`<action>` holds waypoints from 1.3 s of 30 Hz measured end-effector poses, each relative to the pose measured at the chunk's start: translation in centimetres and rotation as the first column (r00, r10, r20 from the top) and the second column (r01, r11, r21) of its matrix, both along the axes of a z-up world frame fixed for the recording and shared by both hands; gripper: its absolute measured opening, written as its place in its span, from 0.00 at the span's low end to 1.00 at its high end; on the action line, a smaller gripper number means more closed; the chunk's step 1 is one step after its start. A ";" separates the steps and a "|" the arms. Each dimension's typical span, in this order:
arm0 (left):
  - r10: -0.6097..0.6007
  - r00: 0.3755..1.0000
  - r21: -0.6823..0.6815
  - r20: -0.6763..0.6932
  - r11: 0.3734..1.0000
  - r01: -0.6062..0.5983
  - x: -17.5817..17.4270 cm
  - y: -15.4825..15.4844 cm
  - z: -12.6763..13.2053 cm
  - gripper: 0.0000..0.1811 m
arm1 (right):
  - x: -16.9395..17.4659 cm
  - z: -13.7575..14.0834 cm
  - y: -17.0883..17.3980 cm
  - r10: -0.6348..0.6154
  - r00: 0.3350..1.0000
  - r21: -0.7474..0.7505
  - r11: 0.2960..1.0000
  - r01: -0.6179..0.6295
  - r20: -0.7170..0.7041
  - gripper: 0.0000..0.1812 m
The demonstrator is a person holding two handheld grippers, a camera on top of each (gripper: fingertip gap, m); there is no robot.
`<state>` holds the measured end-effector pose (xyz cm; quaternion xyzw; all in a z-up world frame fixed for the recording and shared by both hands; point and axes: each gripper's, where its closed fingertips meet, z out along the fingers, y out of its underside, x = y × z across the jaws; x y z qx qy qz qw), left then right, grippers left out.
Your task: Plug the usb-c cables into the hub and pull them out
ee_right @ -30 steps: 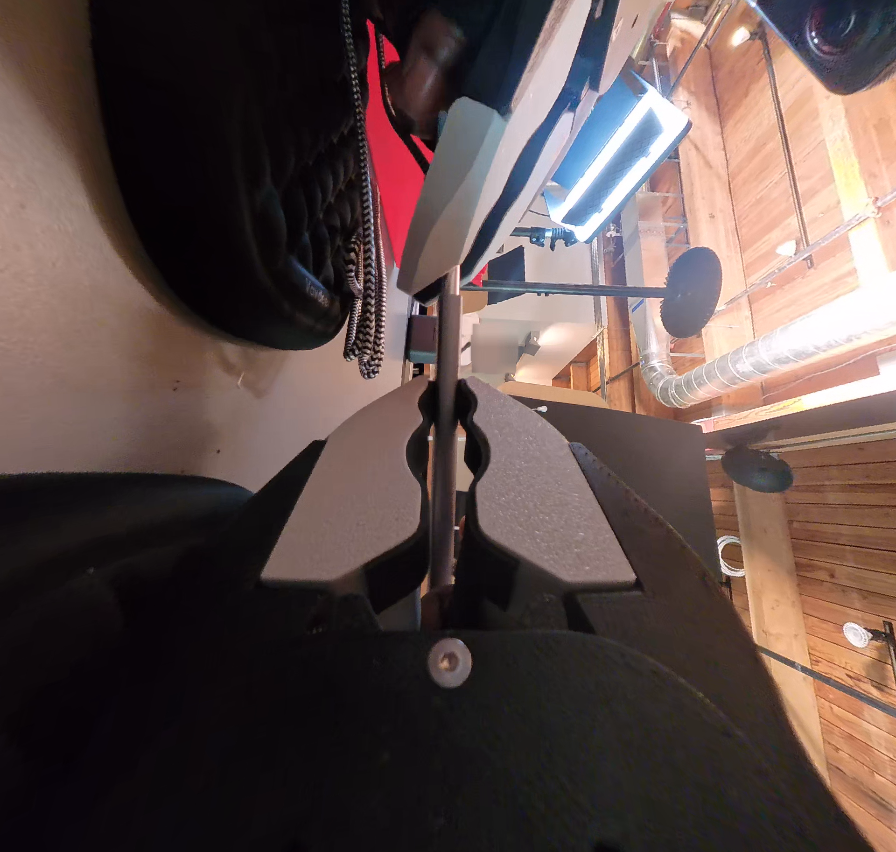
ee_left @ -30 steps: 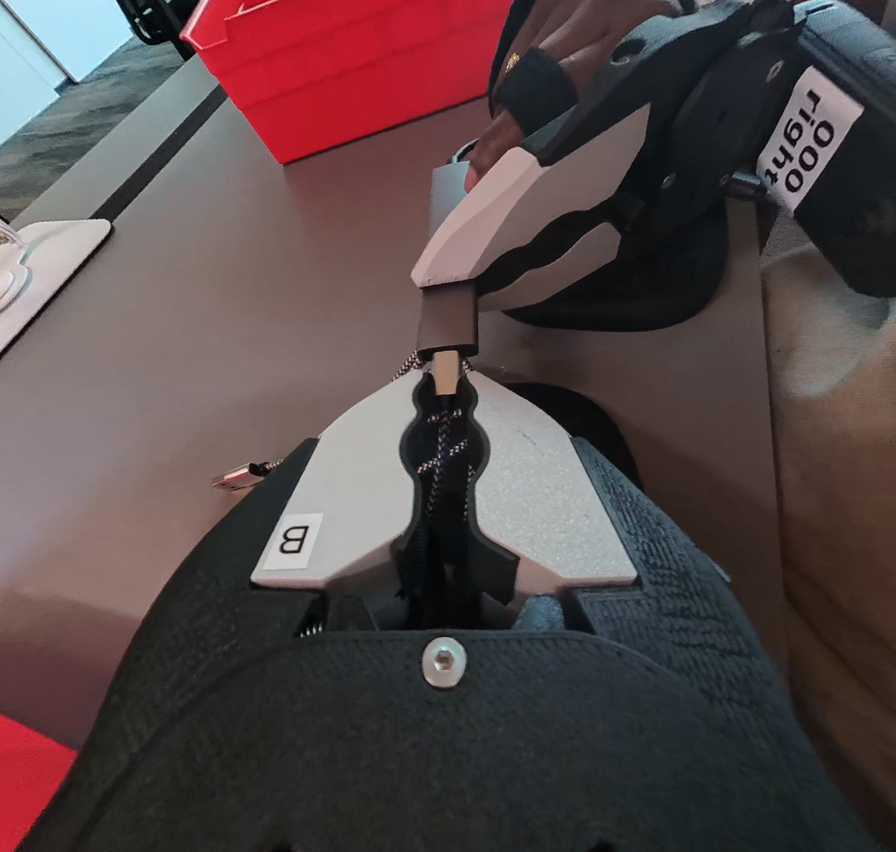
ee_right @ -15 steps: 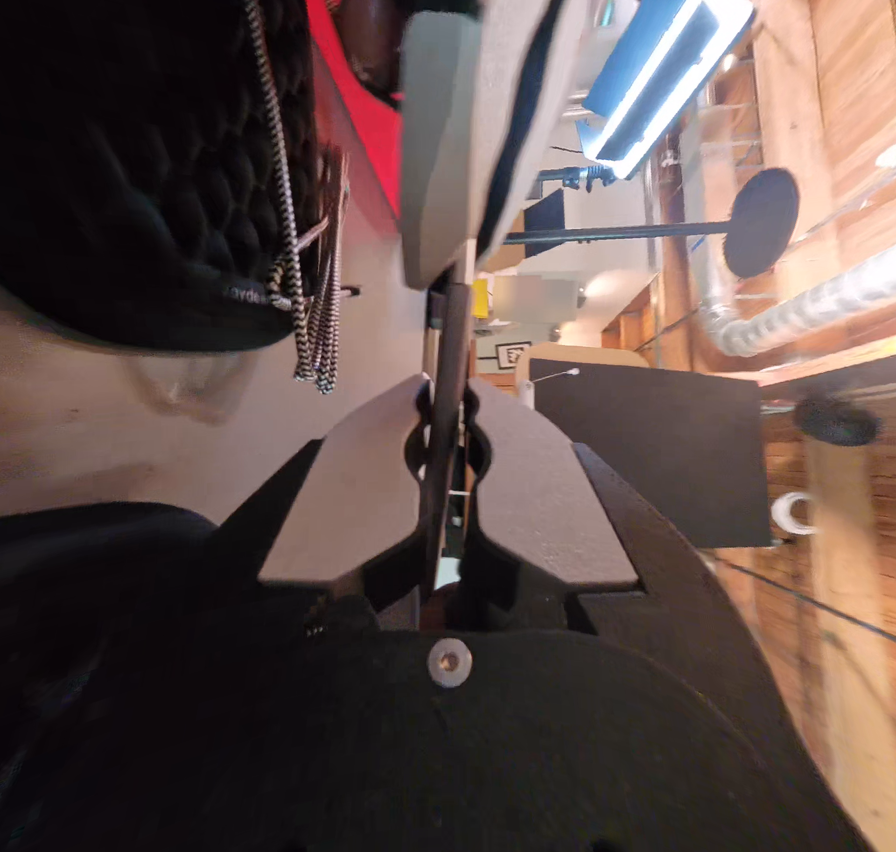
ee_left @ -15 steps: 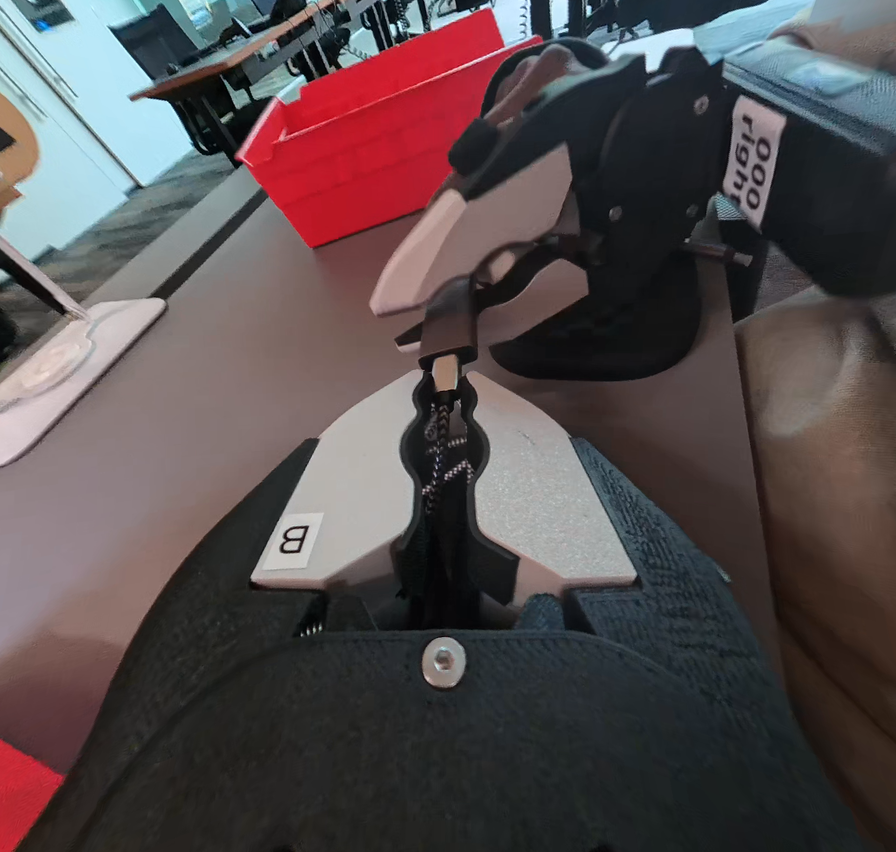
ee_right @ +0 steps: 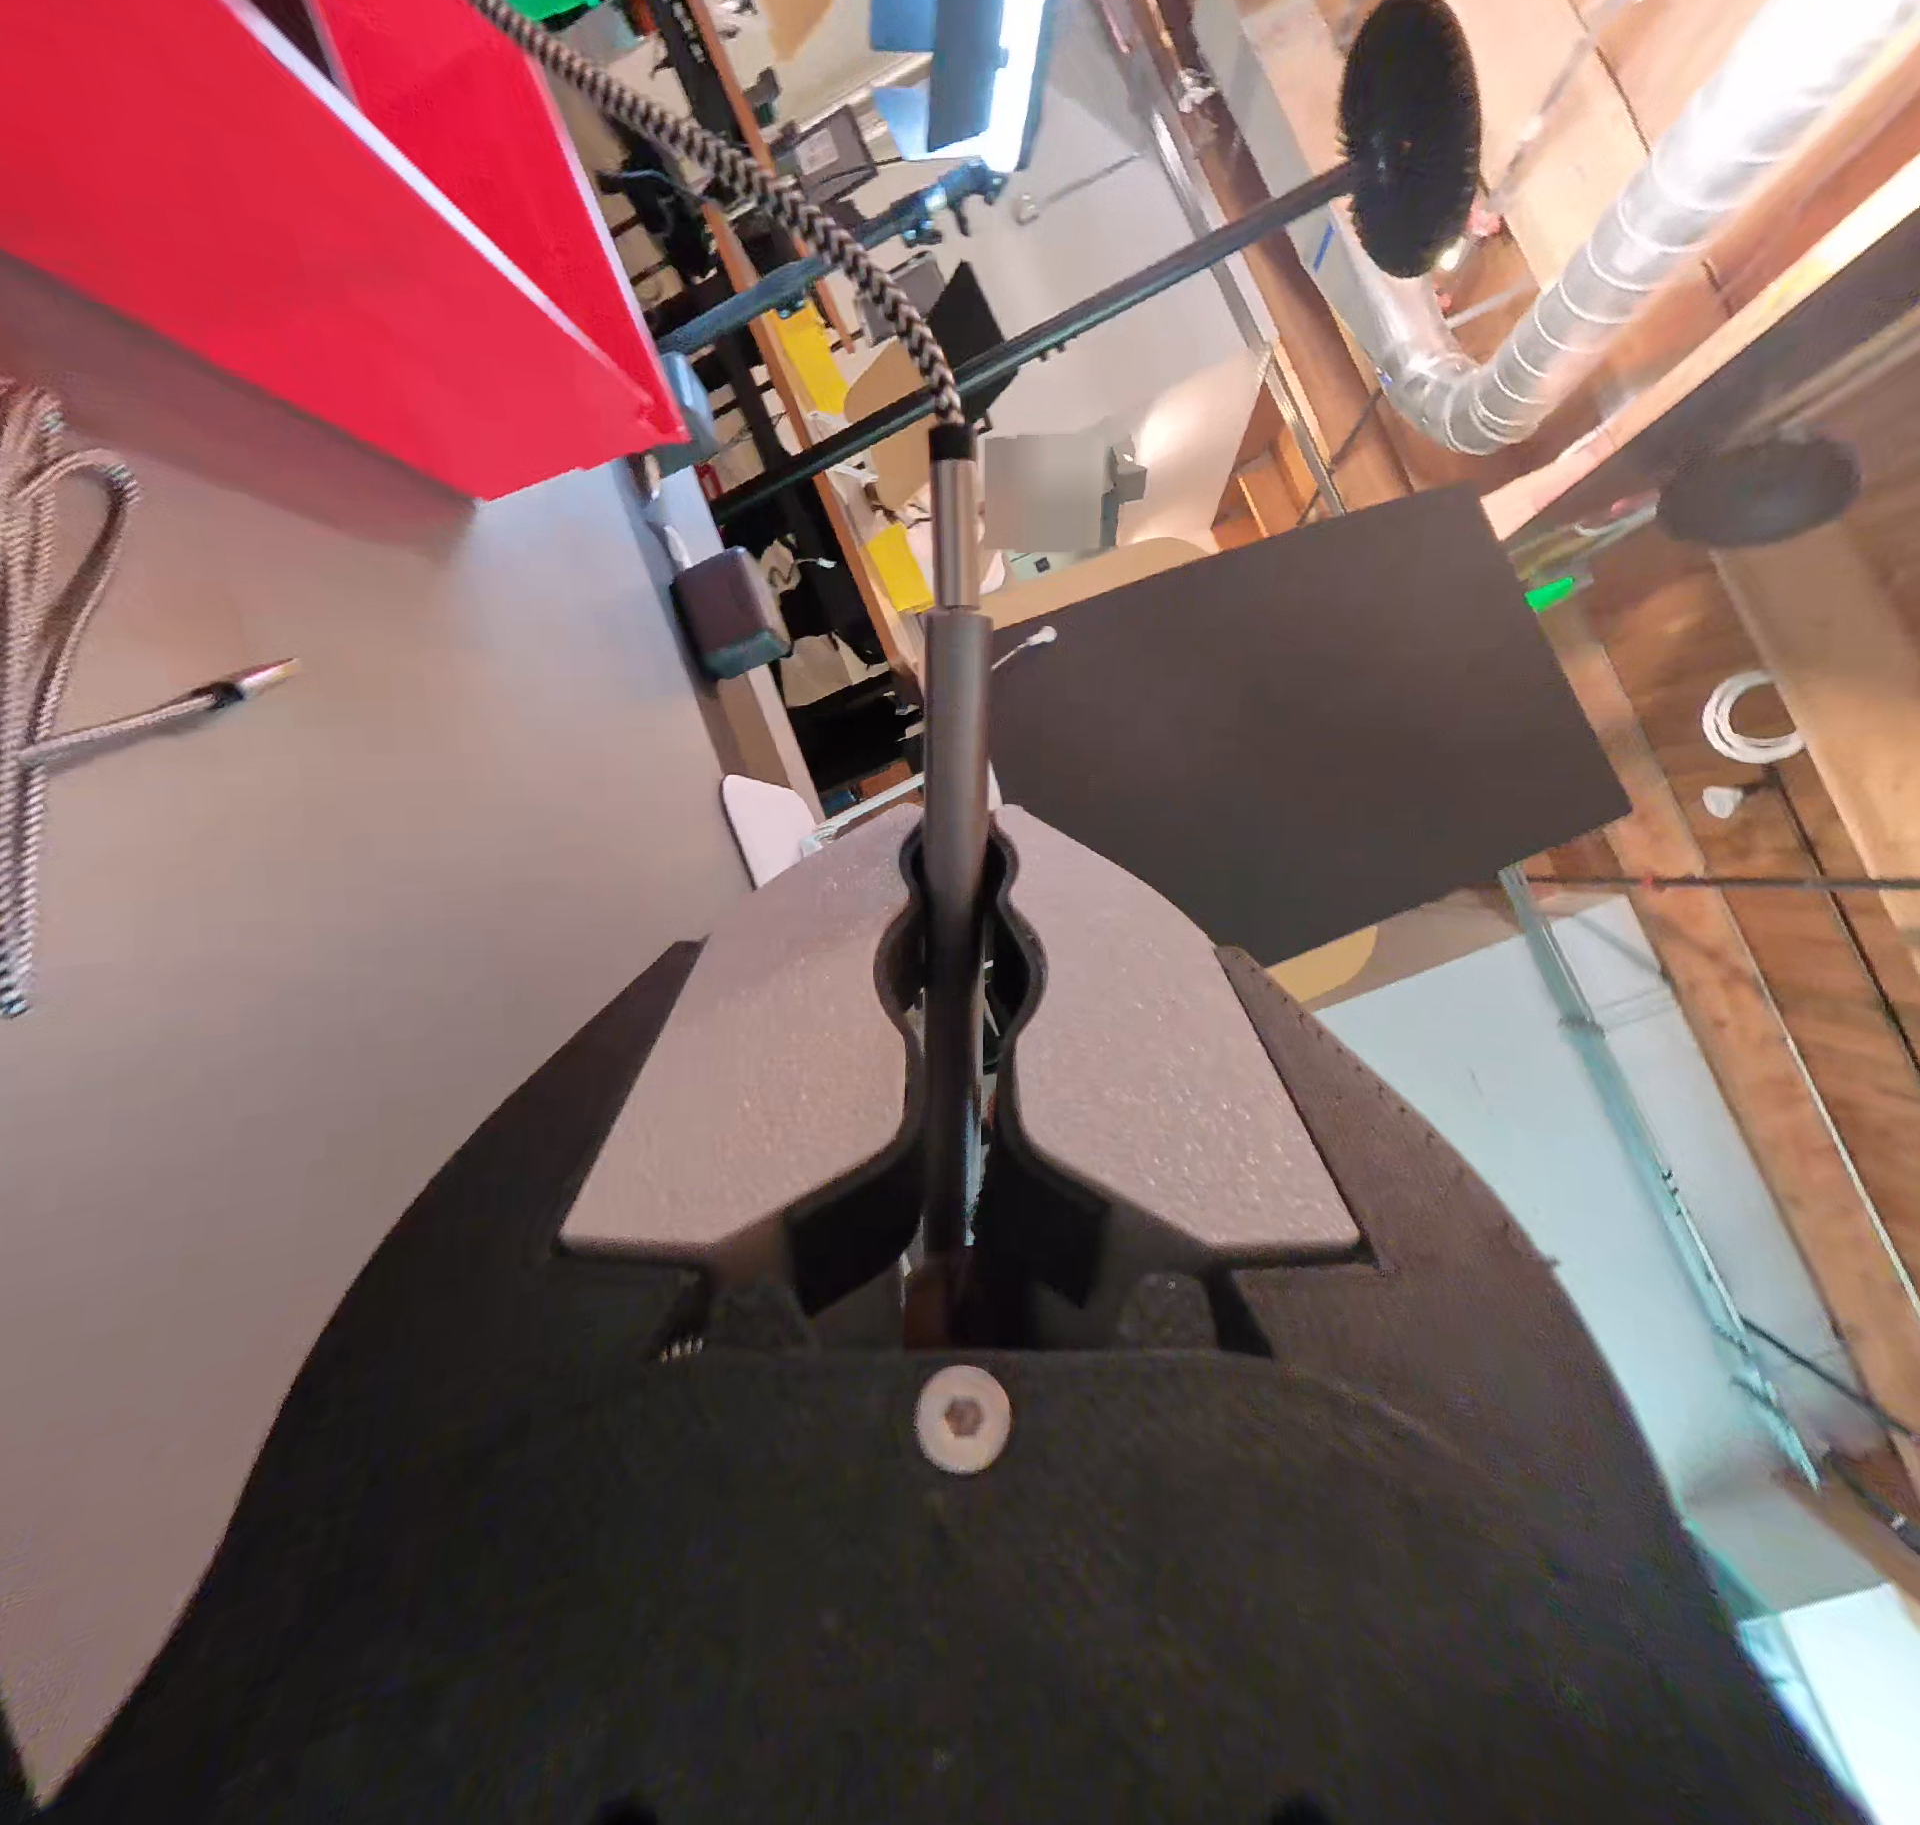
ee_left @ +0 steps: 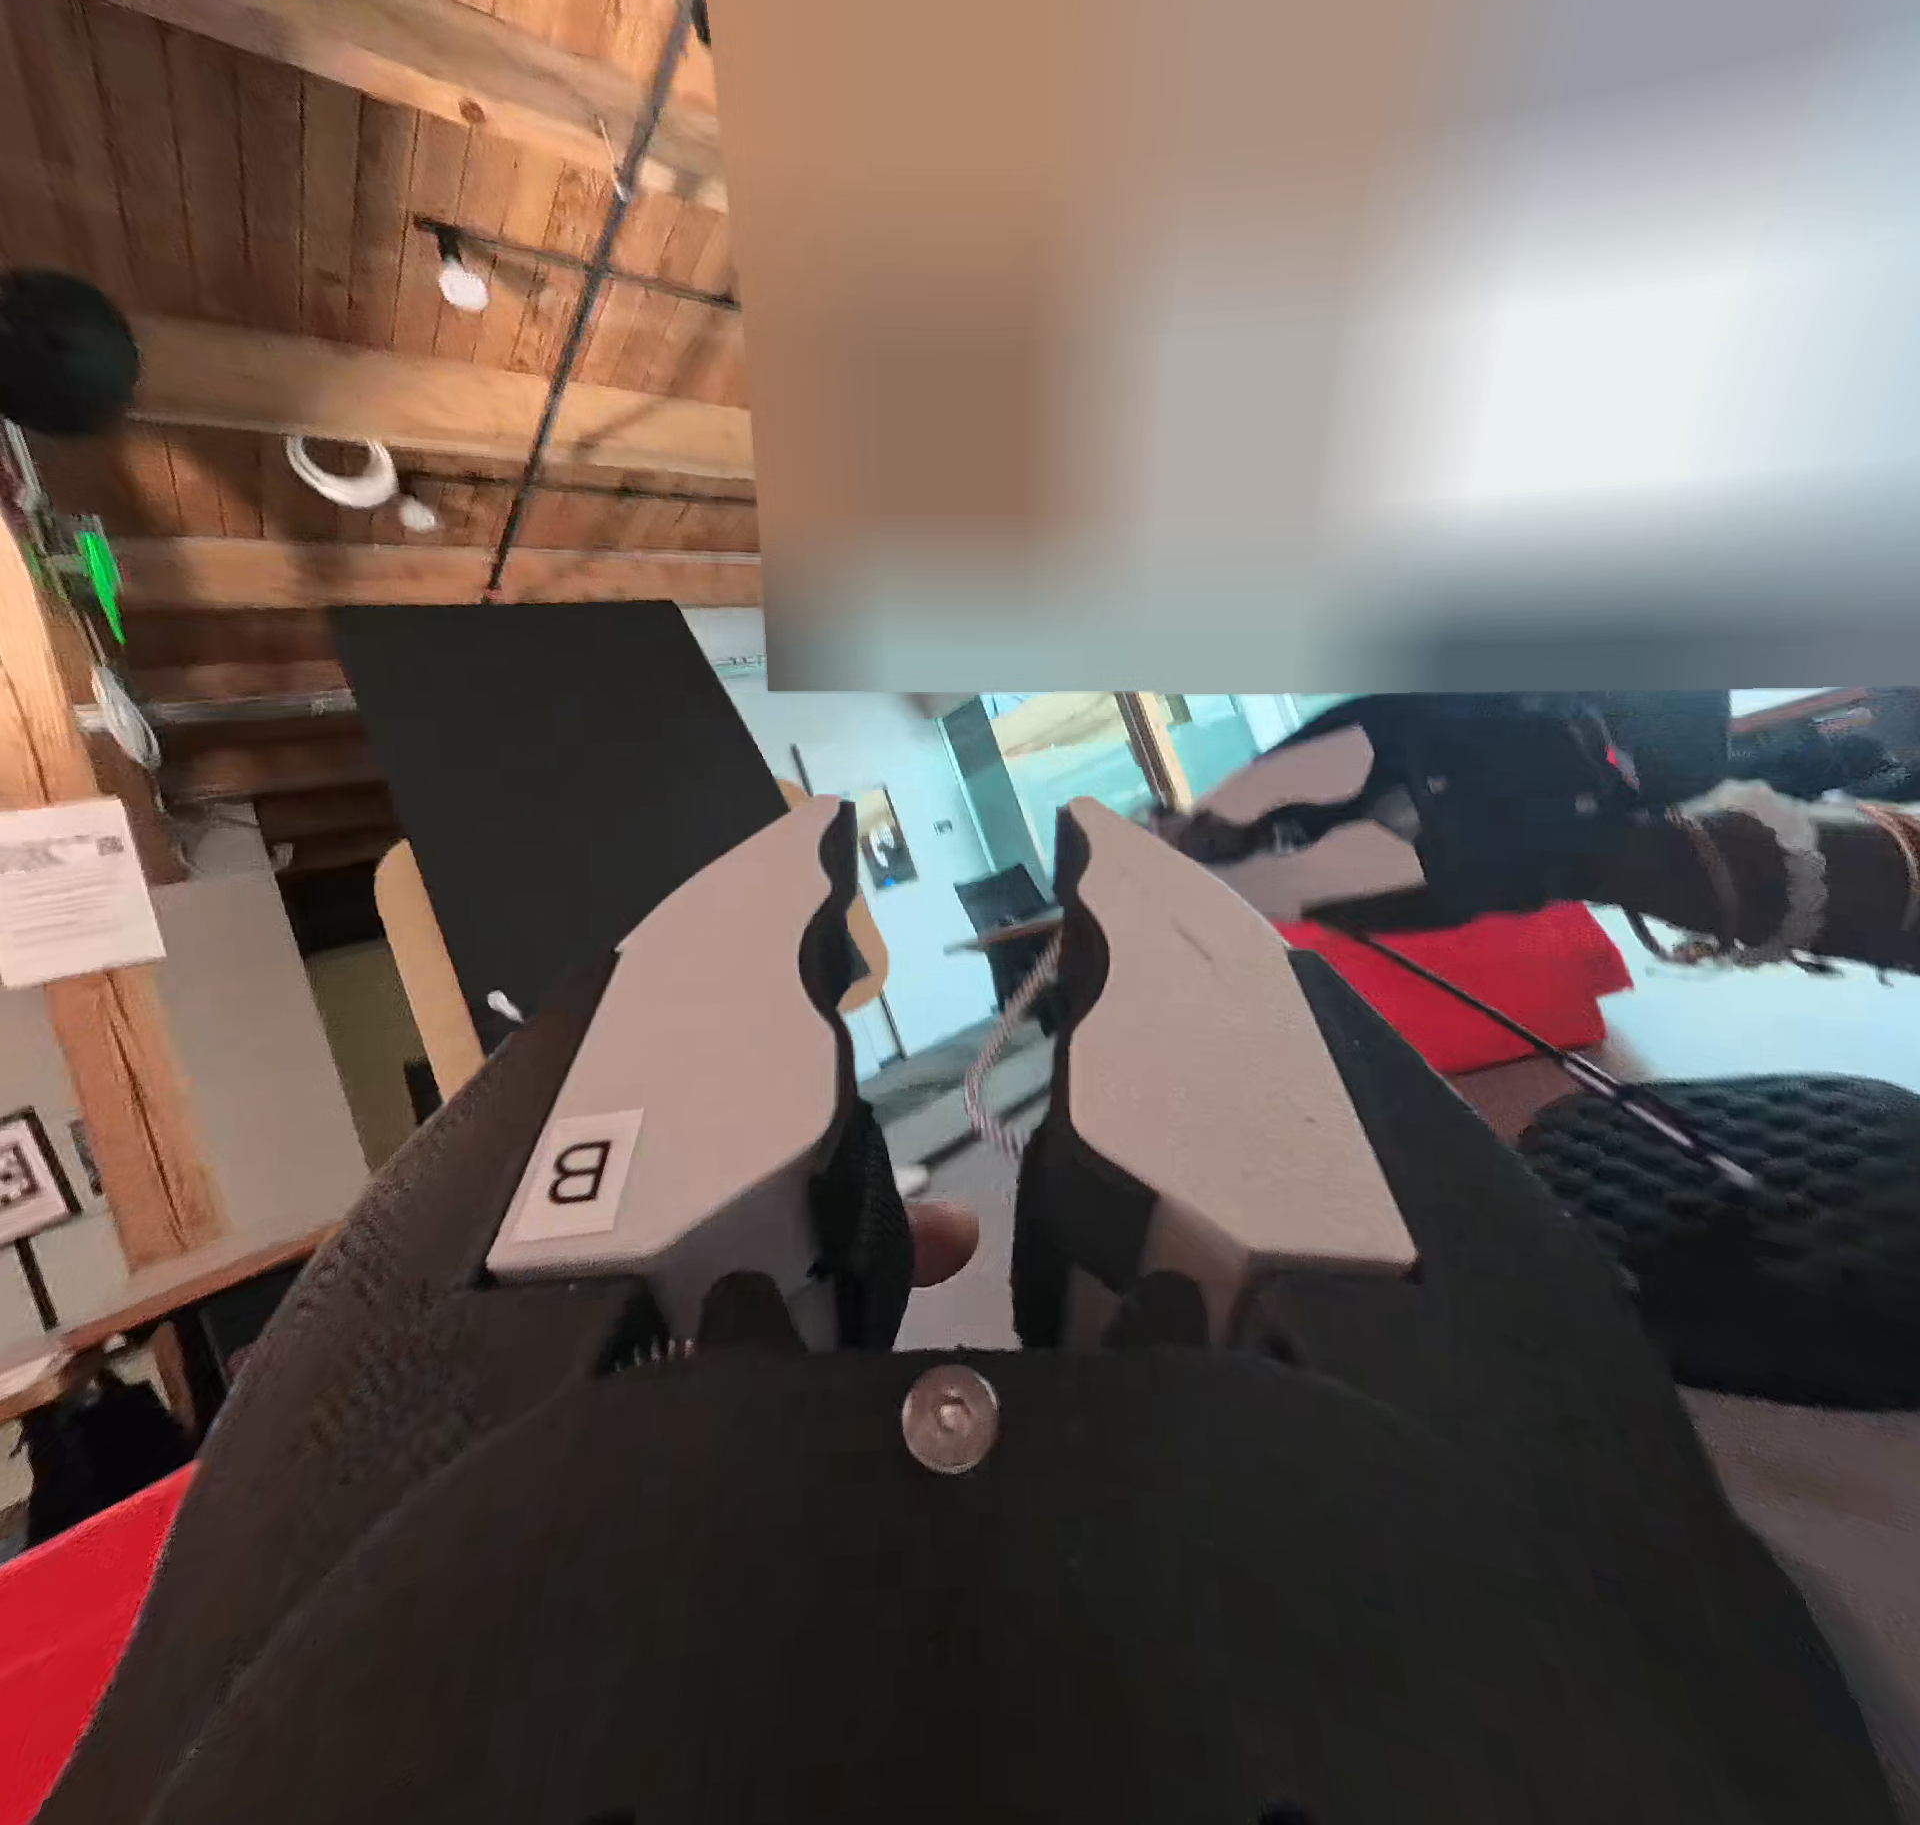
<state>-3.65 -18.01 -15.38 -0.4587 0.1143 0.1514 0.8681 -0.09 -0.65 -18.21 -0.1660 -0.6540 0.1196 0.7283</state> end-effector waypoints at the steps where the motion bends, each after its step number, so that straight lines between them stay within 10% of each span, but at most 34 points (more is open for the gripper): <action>1: 0.002 1.000 -0.052 0.015 0.999 -0.002 -0.3 0.6 -0.6 0.21 | 0.0 0.7 0.3 0.000 1.000 -0.025 1.000 0.000 -0.014 0.04; 6: 0.037 0.989 -0.349 0.147 0.937 0.017 -1.5 4.0 -4.3 0.36 | -1.0 0.2 -0.7 0.093 0.990 -0.250 0.966 -0.065 0.103 0.04; 11: 0.254 0.962 -0.561 0.105 0.813 -0.154 -3.4 4.5 -7.0 0.08 | -4.2 -5.7 -4.0 0.282 0.904 -0.466 0.878 -0.108 0.321 0.05; 15: 0.346 0.931 -0.830 -0.116 0.481 -0.282 -4.3 3.5 -12.0 0.10 | -4.3 -10.6 -6.5 0.527 0.672 -0.709 0.705 -0.003 0.520 0.23; 18: 0.317 0.926 -0.844 -0.207 0.422 -0.333 -3.7 3.6 -12.7 0.08 | -1.9 -12.8 -8.5 0.666 0.414 -0.773 0.610 0.178 0.621 0.55; 21: 0.307 0.911 -0.868 -0.275 0.329 -0.372 -3.4 3.7 -14.0 0.09 | -1.8 -15.9 -8.7 0.560 0.385 -0.667 0.702 0.250 0.734 0.64; 25: 0.280 0.928 -0.877 -0.247 0.343 -0.337 -2.6 4.2 -14.2 0.09 | -2.3 -18.1 -8.8 0.525 0.331 -0.621 0.684 0.383 0.784 0.64; 32: 0.239 0.952 -0.875 -0.194 0.397 -0.278 -1.6 4.6 -13.8 0.09 | -3.3 -17.3 -8.9 0.665 0.356 -0.739 0.473 0.480 0.657 0.25; 39: 0.231 0.953 -0.858 -0.194 0.430 -0.279 -1.5 4.5 -13.2 0.09 | -2.9 -16.7 -8.4 0.627 0.342 -0.712 0.574 0.405 0.700 0.13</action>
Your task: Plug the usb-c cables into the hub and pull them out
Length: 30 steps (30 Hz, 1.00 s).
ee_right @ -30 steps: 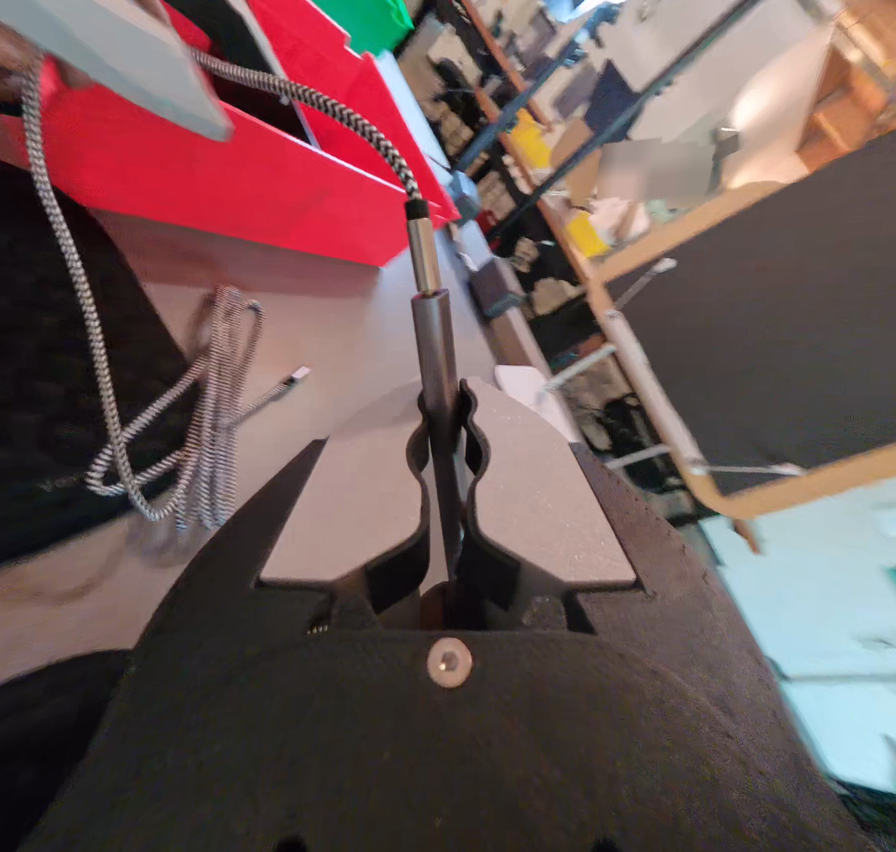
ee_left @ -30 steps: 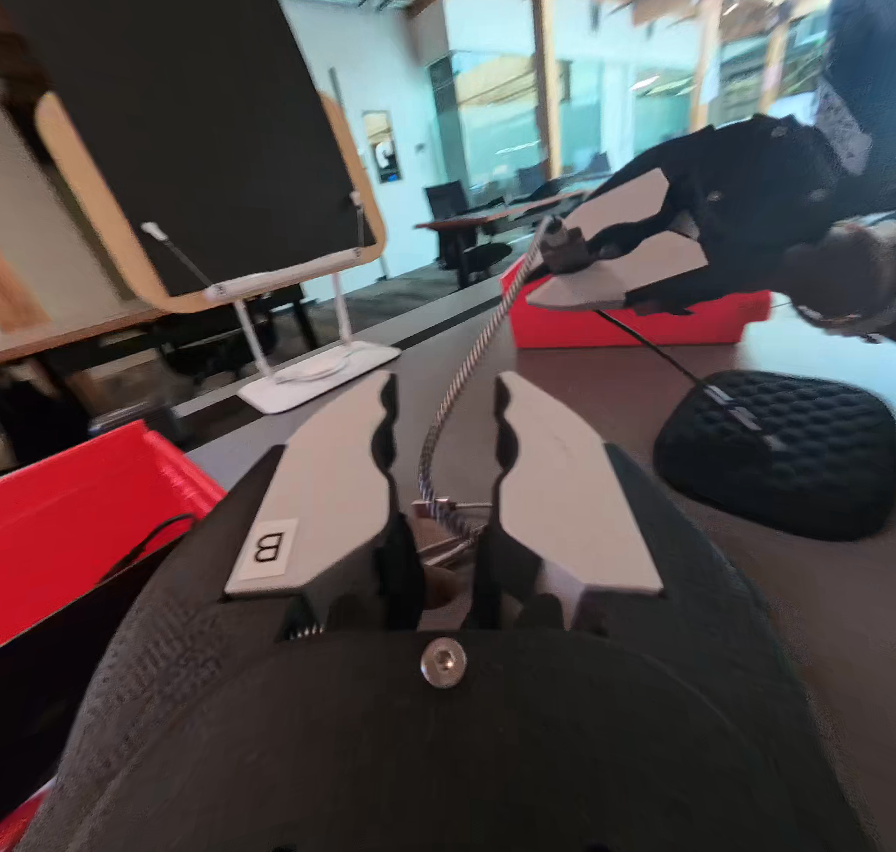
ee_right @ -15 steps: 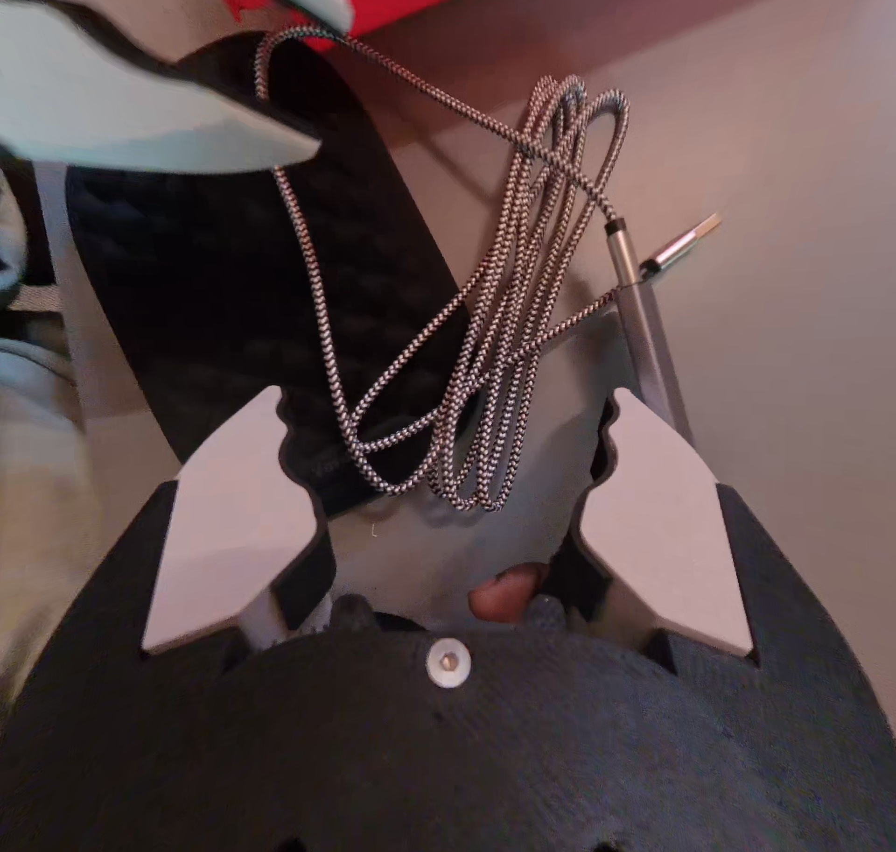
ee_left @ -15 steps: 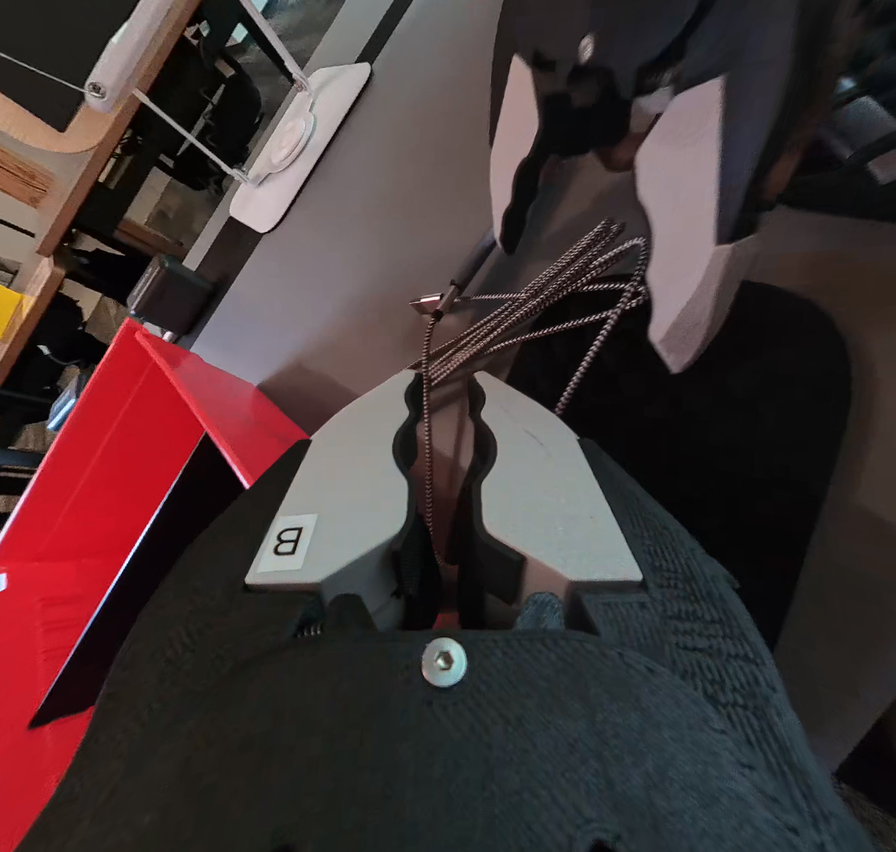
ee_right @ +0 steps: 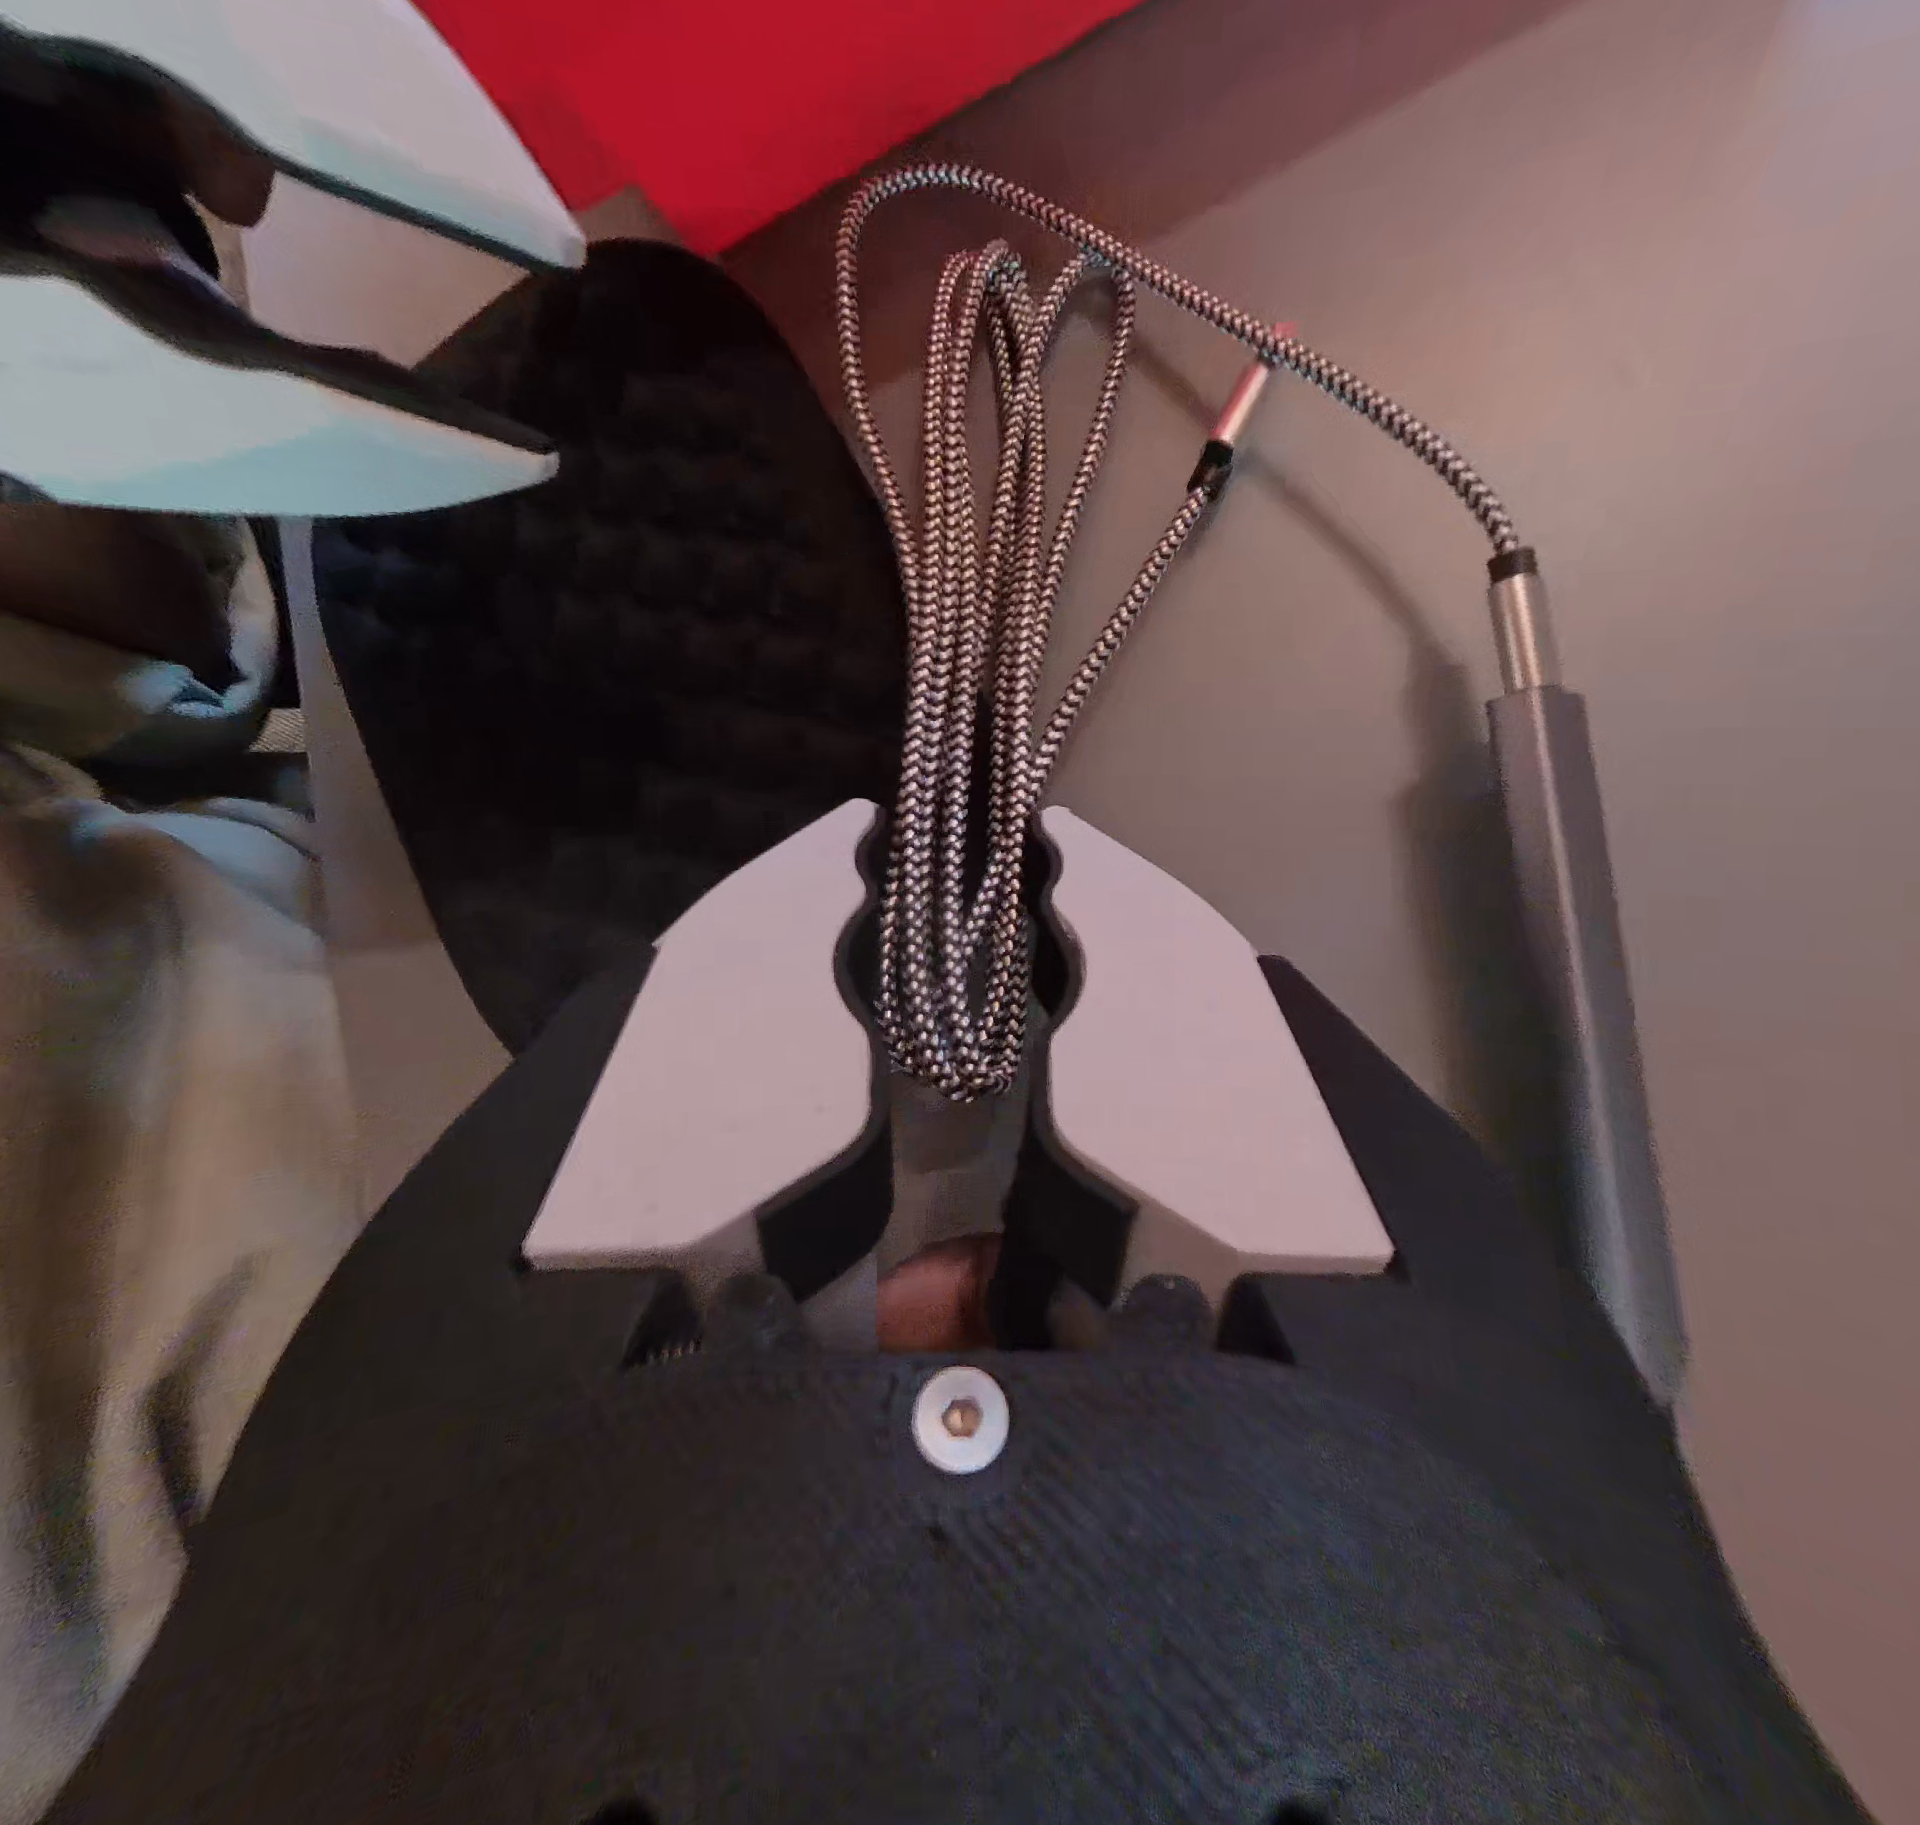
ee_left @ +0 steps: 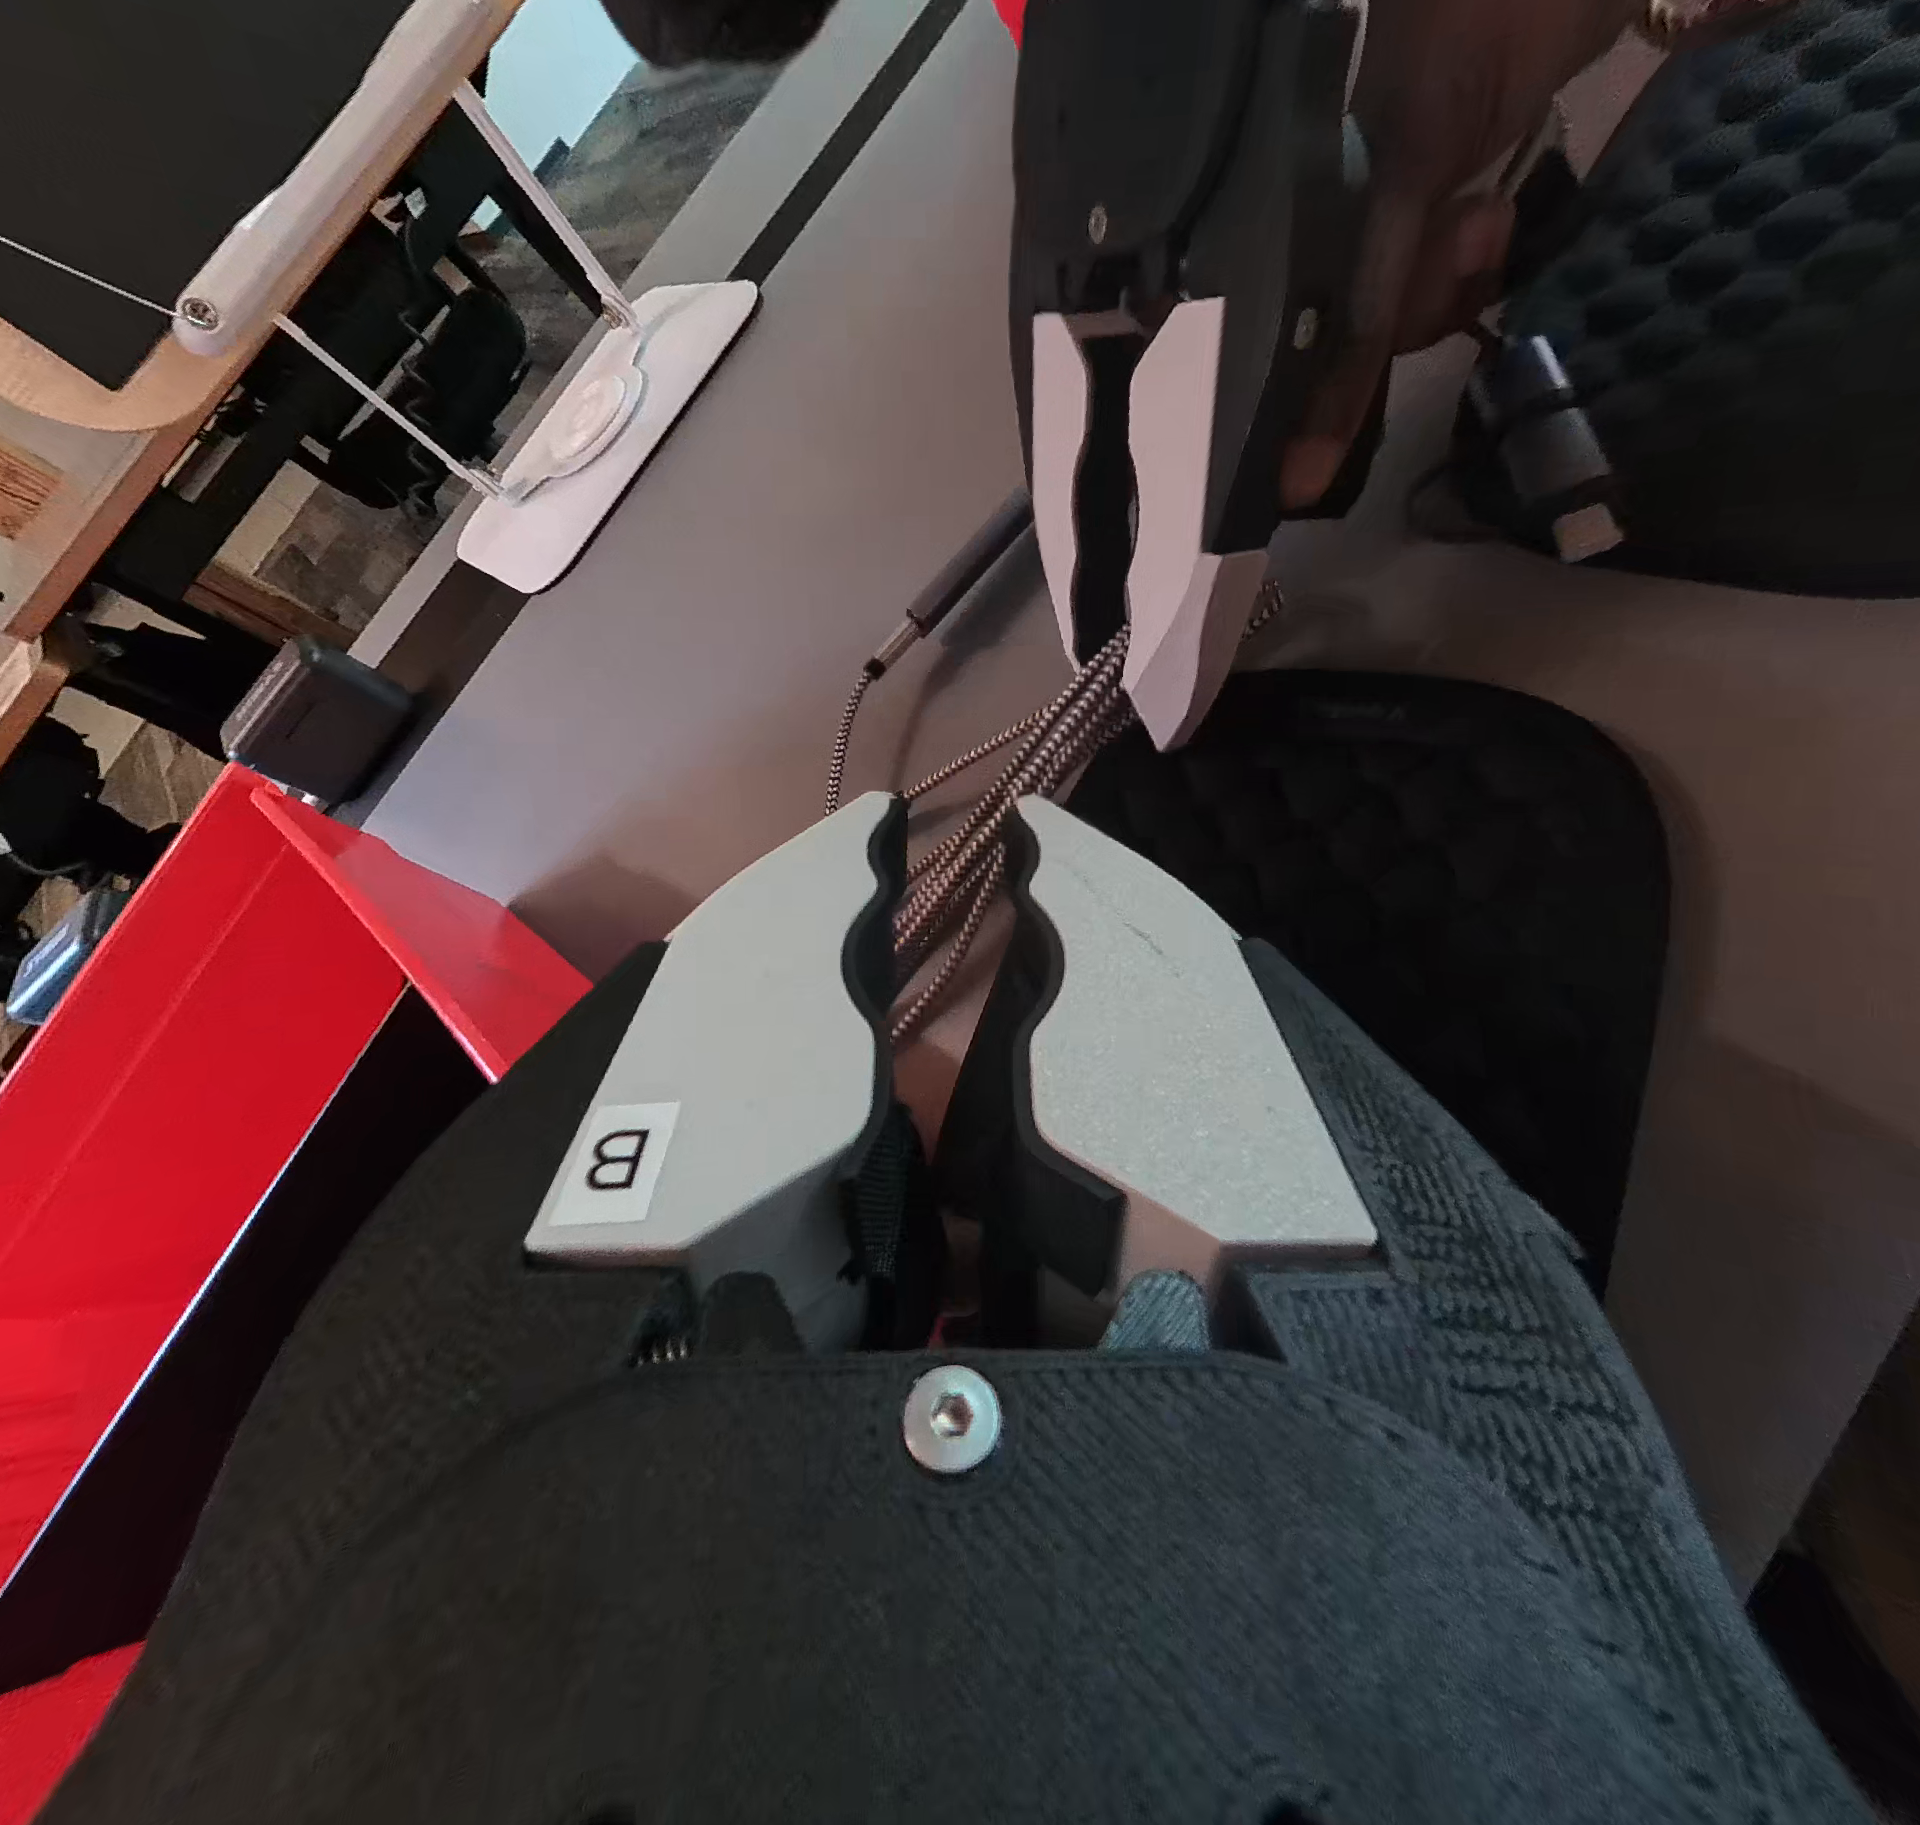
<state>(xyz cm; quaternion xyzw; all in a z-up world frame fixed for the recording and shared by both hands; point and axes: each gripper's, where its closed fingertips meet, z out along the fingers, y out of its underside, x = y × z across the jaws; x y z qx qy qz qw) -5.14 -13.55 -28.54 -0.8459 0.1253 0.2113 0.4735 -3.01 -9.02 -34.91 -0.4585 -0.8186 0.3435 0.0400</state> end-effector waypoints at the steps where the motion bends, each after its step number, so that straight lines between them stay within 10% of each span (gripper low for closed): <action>1: -0.003 1.000 -0.001 0.002 1.000 0.003 0.0 0.0 -0.1 0.09 | -0.1 0.1 0.3 0.004 1.000 0.020 1.000 -0.004 -0.015 0.10; 6: -0.019 1.000 0.009 -0.016 1.000 0.019 0.2 0.0 0.1 0.09 | -2.2 2.7 3.9 -0.005 0.959 0.217 0.974 0.069 -0.282 0.06; 12: -0.071 0.997 0.044 -0.011 0.996 0.072 1.0 0.6 0.4 0.09 | -3.4 12.1 8.5 0.153 0.738 0.515 0.806 0.292 -0.658 0.05; 30: -0.153 0.988 0.052 -0.033 0.987 0.154 2.5 1.7 0.1 0.09 | 6.9 51.3 23.7 -0.030 0.045 0.019 0.582 0.813 -0.999 0.04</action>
